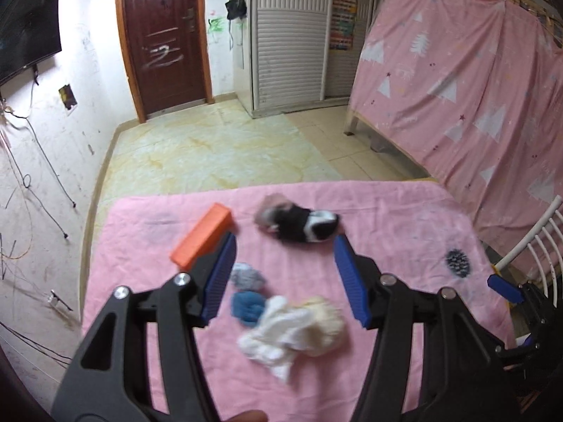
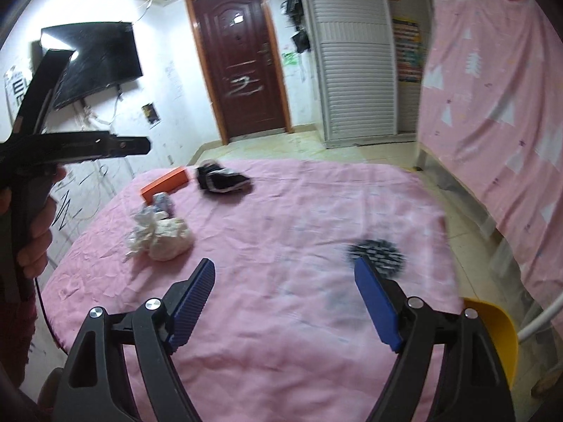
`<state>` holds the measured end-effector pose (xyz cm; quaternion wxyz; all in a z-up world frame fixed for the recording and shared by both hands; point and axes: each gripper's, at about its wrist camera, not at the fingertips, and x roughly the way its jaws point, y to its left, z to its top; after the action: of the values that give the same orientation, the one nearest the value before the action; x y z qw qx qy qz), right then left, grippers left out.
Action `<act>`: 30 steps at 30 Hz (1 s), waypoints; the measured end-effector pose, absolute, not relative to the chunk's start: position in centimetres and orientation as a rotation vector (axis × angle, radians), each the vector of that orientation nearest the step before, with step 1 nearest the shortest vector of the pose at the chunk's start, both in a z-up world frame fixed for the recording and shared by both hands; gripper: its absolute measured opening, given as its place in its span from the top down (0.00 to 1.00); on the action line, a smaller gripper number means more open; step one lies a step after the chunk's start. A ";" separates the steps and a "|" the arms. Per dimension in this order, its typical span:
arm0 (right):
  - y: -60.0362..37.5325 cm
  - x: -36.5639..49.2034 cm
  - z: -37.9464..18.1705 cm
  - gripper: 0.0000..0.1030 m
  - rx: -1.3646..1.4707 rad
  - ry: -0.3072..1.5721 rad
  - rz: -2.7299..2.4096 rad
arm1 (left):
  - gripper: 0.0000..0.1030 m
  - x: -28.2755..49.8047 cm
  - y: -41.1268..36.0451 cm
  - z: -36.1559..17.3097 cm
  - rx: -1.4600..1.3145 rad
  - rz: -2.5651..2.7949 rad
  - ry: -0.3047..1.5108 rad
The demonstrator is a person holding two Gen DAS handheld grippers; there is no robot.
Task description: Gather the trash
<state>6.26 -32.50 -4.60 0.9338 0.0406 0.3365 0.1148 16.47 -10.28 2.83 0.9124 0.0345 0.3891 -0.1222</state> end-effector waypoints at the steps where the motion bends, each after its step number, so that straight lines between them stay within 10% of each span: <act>1: -31.6 6.6 -4.6 0.27 0.075 0.693 0.246 | 0.46 16.9 -9.8 2.7 0.074 -0.253 0.810; 30: -18.8 14.4 -7.8 0.27 -0.078 0.876 0.425 | 0.54 27.1 -3.9 -6.2 0.082 -0.213 1.017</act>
<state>14.39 -18.78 -7.83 0.8831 -0.0375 0.4206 0.2043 27.12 -3.88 -6.17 0.8672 0.0392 0.4859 -0.1017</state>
